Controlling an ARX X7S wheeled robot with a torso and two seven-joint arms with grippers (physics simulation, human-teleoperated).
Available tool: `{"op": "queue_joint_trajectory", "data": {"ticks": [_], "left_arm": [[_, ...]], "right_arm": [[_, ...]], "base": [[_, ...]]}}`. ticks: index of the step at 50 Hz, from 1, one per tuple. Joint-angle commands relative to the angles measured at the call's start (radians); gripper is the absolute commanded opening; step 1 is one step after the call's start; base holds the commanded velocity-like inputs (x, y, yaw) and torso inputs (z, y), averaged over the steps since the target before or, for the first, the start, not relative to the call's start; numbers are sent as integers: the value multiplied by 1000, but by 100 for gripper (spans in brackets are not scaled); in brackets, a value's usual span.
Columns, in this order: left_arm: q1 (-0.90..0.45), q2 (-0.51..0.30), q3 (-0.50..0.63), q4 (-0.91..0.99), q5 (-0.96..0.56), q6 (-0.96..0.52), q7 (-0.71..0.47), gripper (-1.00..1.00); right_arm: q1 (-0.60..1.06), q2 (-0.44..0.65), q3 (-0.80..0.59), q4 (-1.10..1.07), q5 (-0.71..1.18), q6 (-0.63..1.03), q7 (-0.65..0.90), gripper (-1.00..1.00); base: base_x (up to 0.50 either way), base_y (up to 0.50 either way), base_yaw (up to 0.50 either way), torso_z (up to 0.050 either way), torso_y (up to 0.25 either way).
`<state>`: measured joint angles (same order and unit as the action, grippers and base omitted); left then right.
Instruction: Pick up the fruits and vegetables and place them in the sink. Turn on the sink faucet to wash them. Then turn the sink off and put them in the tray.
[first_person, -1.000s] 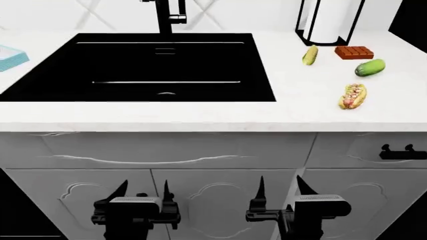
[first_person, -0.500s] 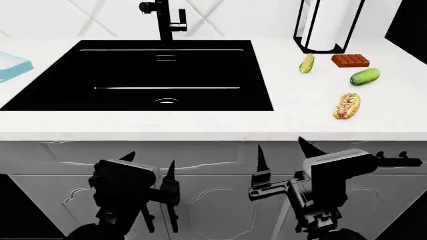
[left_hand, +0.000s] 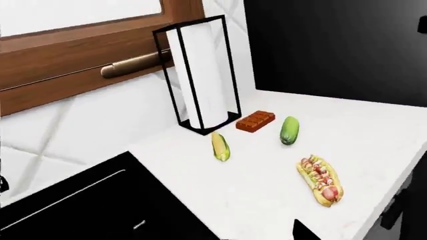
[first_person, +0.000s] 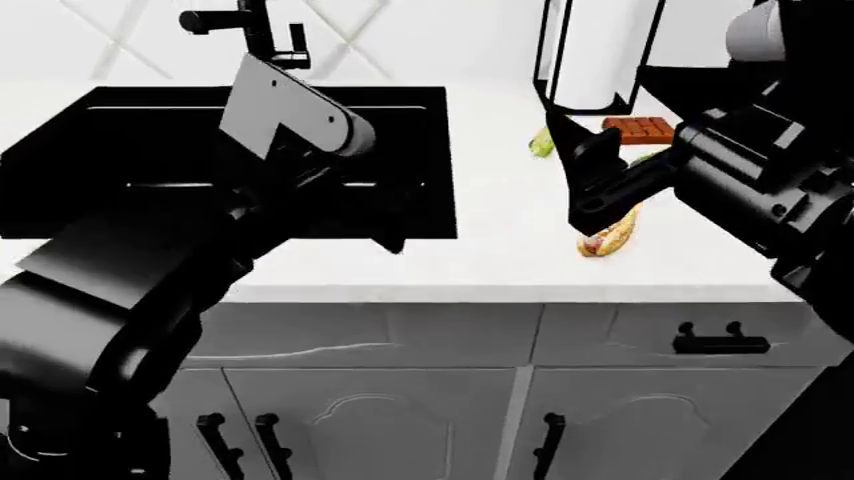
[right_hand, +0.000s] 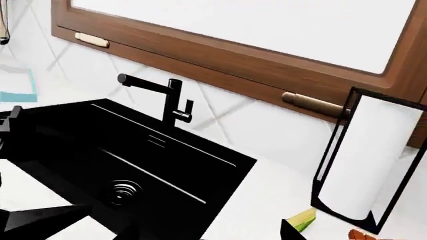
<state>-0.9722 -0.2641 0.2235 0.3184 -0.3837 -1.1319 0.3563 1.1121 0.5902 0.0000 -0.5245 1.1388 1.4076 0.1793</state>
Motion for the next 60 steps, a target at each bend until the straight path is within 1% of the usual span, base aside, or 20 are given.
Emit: {"op": "queue_joint_trajectory", "data": {"ticks": [1,4,10,16,24,34,44,53,56,58,60], "left_arm": [[-280,22,149,-305,40,111,109,100],[-323,50,144,-388,51,99,89,100],[-354,60,166,-432,61,66,79,100],[-351,60,177,-425,59,42,73,100],[-356,67,180,-435,56,24,63,100],[-296,55,176,-370,43,1,43,100],[-286,63,163,-330,23,-35,29,100],[-262,45,156,-301,17,-47,19,100],[-250,36,155,-282,4,-103,14,100],[-239,25,168,-274,2,-153,5,100],[-225,15,182,-277,5,-184,-2,100]], "right_arm": [[317,128,-189,192,-24,-11,-139,100],[337,133,-215,209,-49,-30,-162,100],[360,137,-227,222,-36,-19,-181,100],[387,146,-245,238,0,20,-207,100],[355,155,-263,252,0,4,-215,100],[321,143,-295,257,-8,-24,-229,100],[317,144,-291,247,40,8,-209,100],[306,137,-314,255,32,-18,-224,100],[323,133,-310,268,33,-22,-224,100],[360,133,-303,275,39,-21,-232,100],[407,140,-324,283,22,-19,-258,100]], "base": [[402,-359,0,0,0],[418,-346,0,0,0],[443,-323,0,0,0],[444,-318,0,0,0],[470,-284,0,0,0],[477,-279,0,0,2],[433,-353,0,0,0],[358,-429,0,0,1],[161,-89,0,0,4],[0,0,0,0,0],[0,0,0,0,0]]}}
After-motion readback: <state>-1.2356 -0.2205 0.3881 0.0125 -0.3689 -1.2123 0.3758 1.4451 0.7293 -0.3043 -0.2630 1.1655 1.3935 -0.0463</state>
